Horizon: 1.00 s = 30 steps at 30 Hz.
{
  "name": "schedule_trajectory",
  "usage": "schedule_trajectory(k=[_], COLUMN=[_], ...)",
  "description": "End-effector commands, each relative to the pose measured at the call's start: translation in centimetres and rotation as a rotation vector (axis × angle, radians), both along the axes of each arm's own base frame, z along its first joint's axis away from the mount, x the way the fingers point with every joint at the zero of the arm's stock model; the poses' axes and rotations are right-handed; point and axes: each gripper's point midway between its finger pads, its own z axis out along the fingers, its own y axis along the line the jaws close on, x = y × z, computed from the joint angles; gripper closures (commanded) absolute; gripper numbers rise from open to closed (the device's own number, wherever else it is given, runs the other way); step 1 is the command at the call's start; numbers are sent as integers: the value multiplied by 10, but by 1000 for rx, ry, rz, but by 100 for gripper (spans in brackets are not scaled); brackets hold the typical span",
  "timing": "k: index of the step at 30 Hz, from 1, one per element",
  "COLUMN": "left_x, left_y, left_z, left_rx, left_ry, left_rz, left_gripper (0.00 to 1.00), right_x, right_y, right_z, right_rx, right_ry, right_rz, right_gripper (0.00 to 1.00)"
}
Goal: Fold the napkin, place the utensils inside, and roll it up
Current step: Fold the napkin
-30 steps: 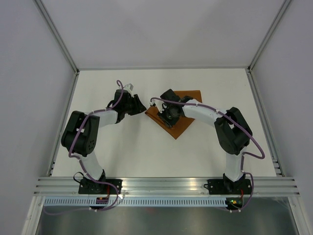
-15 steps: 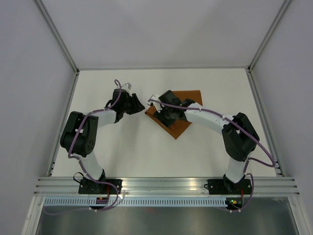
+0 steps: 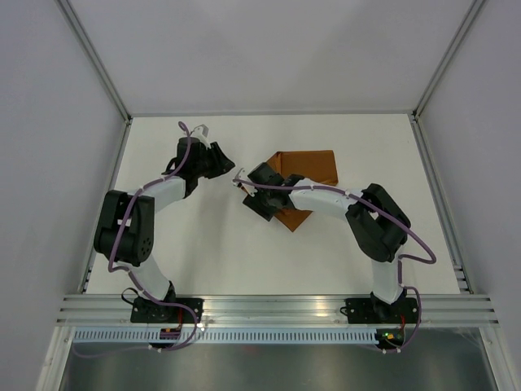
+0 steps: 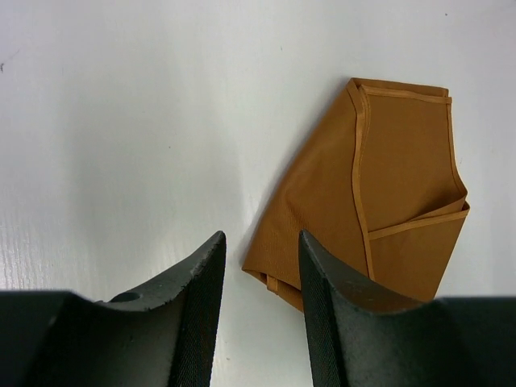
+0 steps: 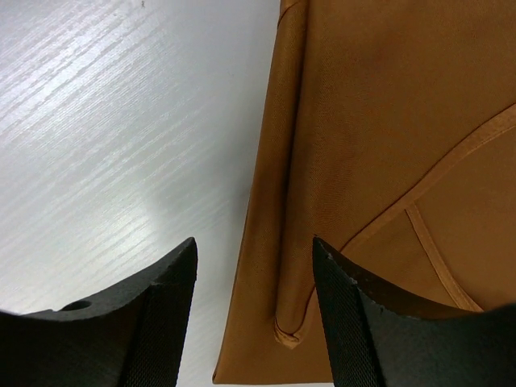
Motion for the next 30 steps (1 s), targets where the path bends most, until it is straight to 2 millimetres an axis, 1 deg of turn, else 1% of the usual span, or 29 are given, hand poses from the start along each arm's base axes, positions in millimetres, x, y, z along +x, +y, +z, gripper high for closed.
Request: schedule_trajectory(k=[1,5,8,11,14,15,17,18,26,30], left_x=[7,8,8,8,9,10,10,10,8,9], left_y=[0,2,5,6,7,7,7,8,7,8], left_z=[32,31,29,28,26,25,24,23,17,16], left_rx=[-49,-54,-57,-60,-62,-61,-61,-60,-60,-59], left_ry=[-46,-46,-42,-40,-38,-37,-37,-35,-30,-30], left_rz=[7,3,6,4,1,2,1,0,-3,0], left_gripper=[53,53,53,53,53,53,53,53,53,53], right_x=[20,25,22,19,16,13,11,9,-5,-11], right_y=[11,7,7,6,2,0,-4,-6,-16,-17], right_z=[11,1,-4,-9,-19,-23,-27,-29,-47,-49], right_rx=[6,-25,-24,-27,-47,-57,-67,-71,-94,-85], right_ry=[-87,-106,-94,-82,-67,-62,-56,-54,-17,-2], right_rz=[-36,-57,-53,-56,-56,-56,-52,-51,-14,16], right_gripper=[35,35,36,43,46,49,50,53,55,55])
